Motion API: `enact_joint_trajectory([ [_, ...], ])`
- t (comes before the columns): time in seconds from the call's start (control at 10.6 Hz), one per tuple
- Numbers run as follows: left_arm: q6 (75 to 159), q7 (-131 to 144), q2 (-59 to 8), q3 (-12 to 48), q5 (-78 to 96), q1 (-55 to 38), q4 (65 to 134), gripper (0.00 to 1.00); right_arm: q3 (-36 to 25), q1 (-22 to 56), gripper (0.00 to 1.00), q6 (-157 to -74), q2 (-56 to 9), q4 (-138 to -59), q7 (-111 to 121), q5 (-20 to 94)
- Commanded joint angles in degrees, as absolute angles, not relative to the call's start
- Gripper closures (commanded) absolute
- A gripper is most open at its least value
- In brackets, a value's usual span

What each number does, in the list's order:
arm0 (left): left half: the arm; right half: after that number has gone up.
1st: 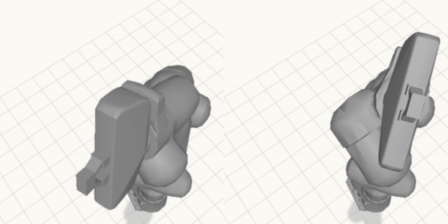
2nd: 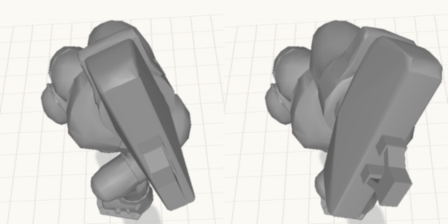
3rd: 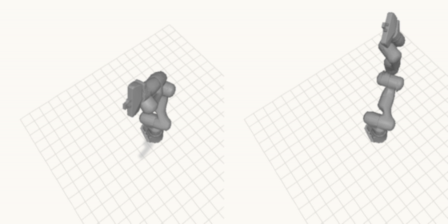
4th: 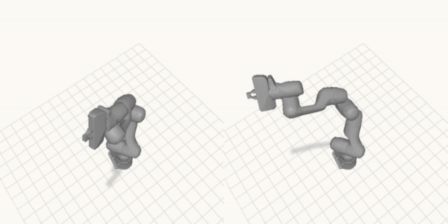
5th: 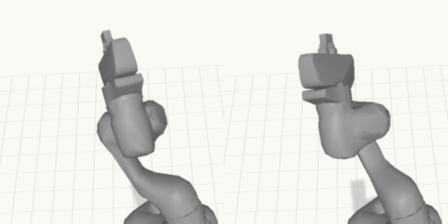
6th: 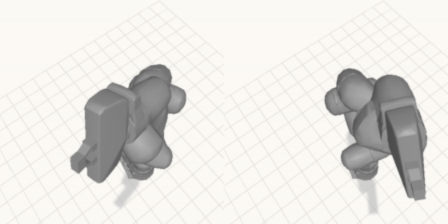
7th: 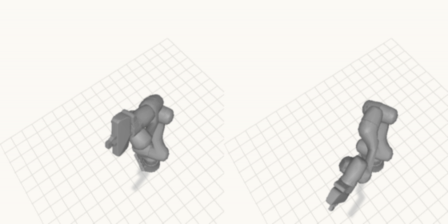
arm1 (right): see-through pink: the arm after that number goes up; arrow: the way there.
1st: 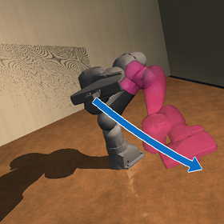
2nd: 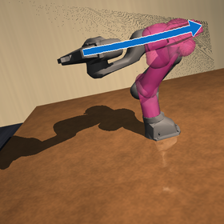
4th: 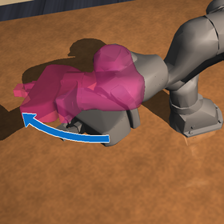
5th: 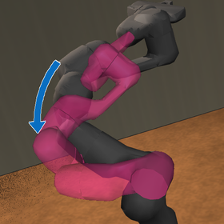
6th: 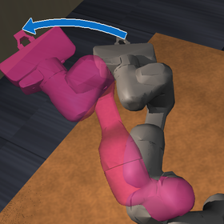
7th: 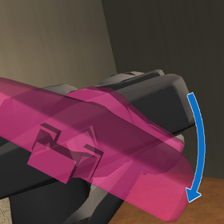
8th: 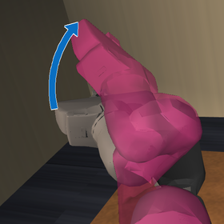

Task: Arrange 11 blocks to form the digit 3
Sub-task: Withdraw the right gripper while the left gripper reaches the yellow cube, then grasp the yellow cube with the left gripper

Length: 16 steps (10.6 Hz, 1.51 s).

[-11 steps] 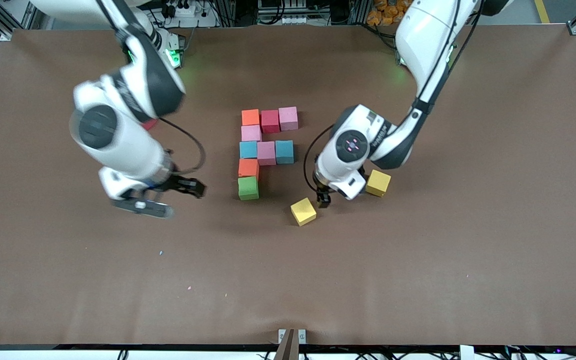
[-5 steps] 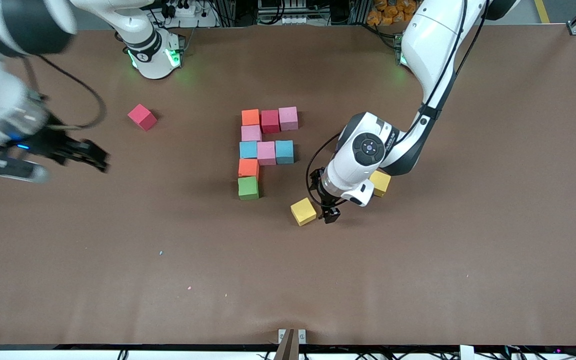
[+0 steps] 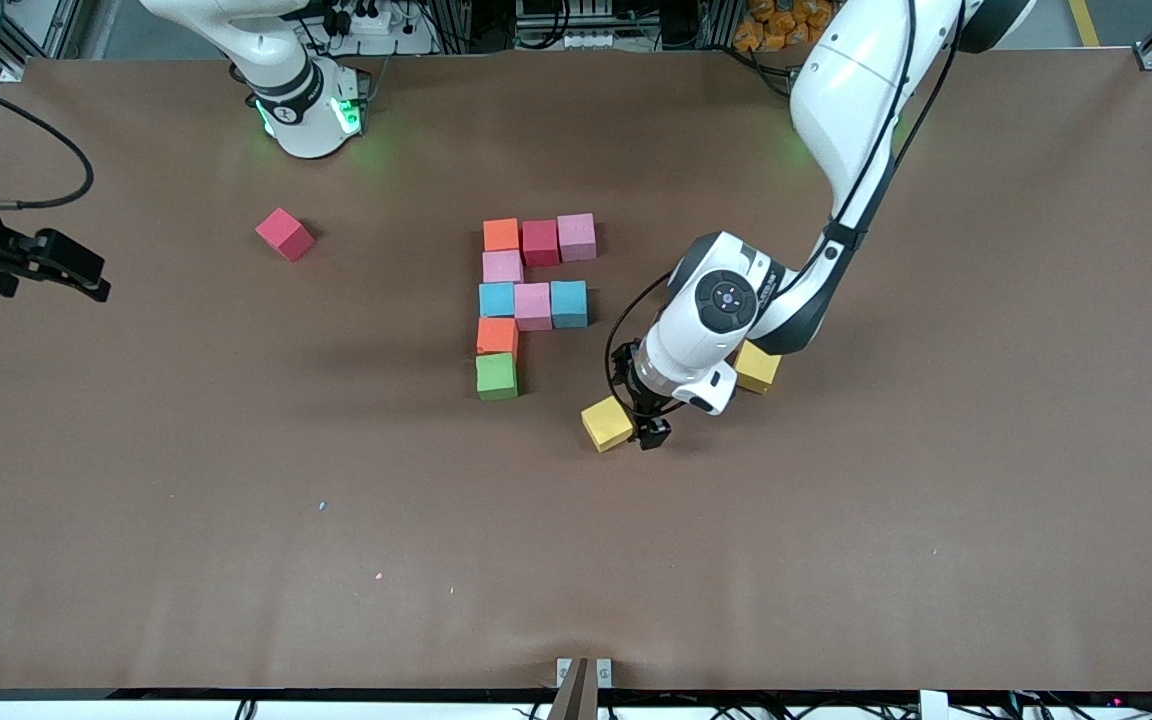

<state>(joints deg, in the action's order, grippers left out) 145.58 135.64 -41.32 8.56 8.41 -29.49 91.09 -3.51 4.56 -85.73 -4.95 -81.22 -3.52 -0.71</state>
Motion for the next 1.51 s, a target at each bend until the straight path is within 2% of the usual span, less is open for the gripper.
enact_joint_trajectory([
  [0.0,147.8,137.9,-43.0,8.3,9.9,-31.0,90.5,0.0,-4.9,4.1,0.0,-82.6,-4.0,-79.7,1.6,1.2],
  [0.66,150.9,139.0,-45.1,8.3,9.6,-32.8,90.5,0.0,-5.0,5.2,0.0,-83.1,-4.7,-79.7,4.8,3.9],
  [0.85,150.9,138.9,-45.2,8.3,9.9,-32.3,90.5,0.48,-5.0,5.9,0.0,-83.4,-4.8,-79.7,4.8,5.0],
  [1.04,150.9,138.1,-45.4,8.3,9.5,-32.3,90.3,0.77,-5.0,6.6,0.0,-83.0,-4.8,-79.9,4.7,4.8],
  [1.13,150.9,138.0,-45.8,8.3,9.7,-32.2,88.9,0.99,-5.1,6.5,0.0,-82.7,-4.8,-80.0,4.9,4.7],
  [1.42,150.9,135.6,-47.6,8.7,9.8,-32.9,83.5,1.0,-5.6,6.7,0.0,-82.8,-4.6,-80.1,4.7,4.0],
])
